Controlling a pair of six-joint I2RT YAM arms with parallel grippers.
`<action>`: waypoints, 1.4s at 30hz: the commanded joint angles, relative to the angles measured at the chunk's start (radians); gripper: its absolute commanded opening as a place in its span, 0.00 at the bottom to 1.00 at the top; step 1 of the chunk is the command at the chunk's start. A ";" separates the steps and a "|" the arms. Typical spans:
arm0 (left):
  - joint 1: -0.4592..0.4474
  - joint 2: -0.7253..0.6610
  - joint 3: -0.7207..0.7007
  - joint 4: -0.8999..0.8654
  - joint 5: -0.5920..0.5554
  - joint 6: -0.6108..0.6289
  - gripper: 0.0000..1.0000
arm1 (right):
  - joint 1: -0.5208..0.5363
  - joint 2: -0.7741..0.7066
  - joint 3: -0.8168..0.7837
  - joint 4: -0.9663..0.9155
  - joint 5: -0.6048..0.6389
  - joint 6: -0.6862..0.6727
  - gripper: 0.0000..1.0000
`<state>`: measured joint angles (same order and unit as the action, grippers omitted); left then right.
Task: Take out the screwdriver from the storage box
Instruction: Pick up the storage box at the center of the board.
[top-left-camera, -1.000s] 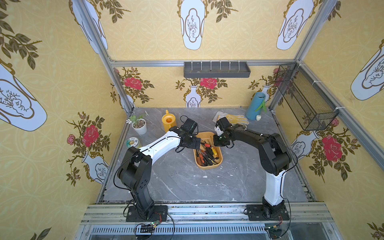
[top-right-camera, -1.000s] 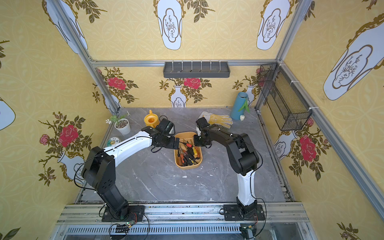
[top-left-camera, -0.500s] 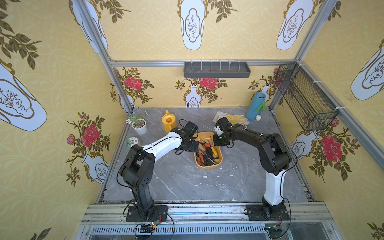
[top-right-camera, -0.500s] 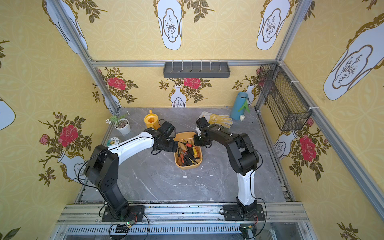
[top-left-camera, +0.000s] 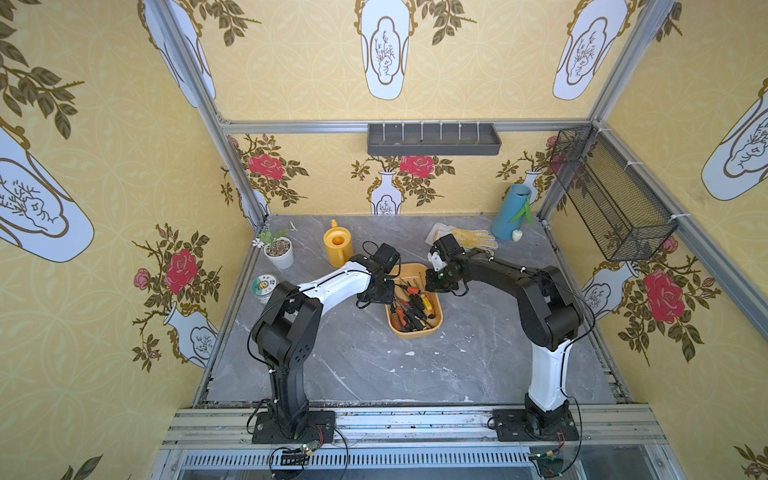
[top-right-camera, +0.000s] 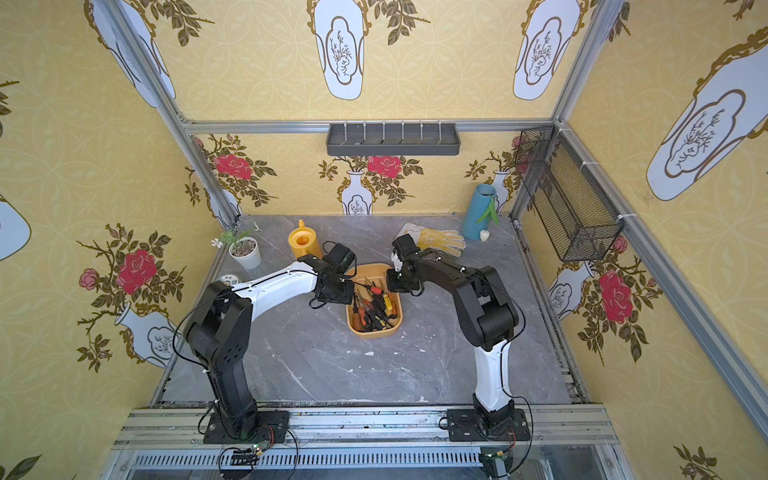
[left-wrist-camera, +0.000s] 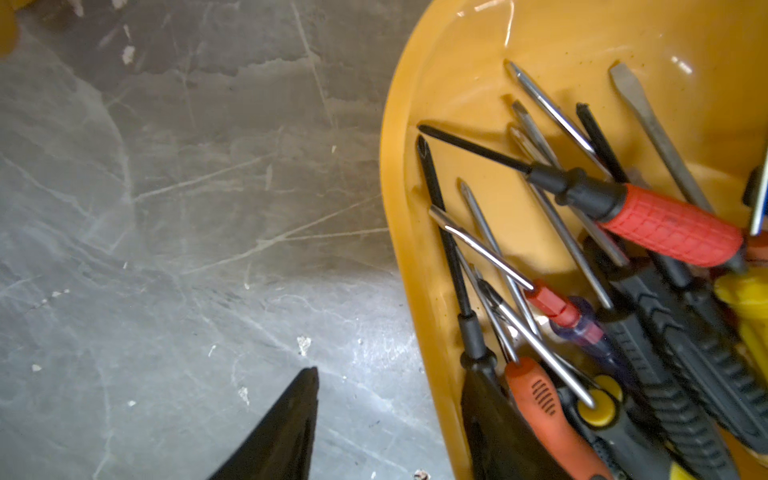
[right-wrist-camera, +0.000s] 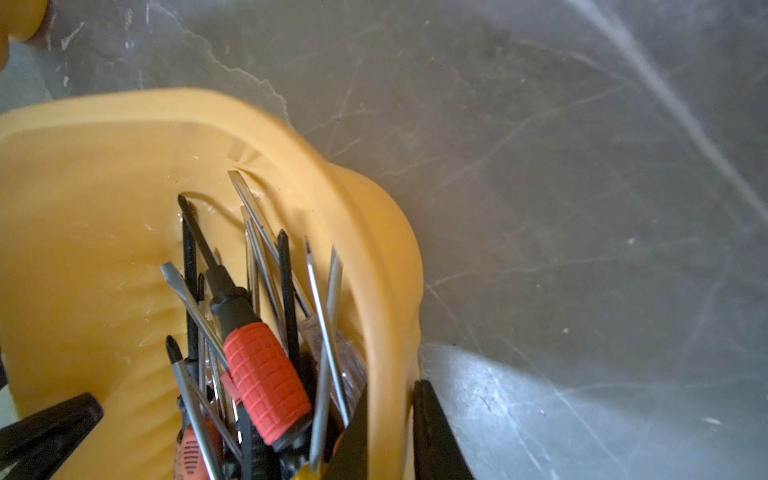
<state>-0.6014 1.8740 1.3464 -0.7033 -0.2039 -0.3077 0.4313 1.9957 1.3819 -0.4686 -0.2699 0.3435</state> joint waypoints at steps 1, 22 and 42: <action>0.001 0.024 0.015 -0.034 -0.010 -0.005 0.50 | -0.006 -0.006 -0.005 0.032 -0.029 0.000 0.20; 0.002 0.074 0.057 -0.036 -0.002 -0.054 0.00 | -0.019 -0.024 0.008 0.032 -0.085 -0.014 0.24; 0.002 -0.007 0.014 0.047 -0.065 -0.140 0.00 | 0.061 -0.221 0.029 -0.091 0.010 -0.019 0.46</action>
<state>-0.6014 1.8751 1.3647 -0.6914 -0.2337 -0.4305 0.4706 1.7950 1.4147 -0.5278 -0.2882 0.3325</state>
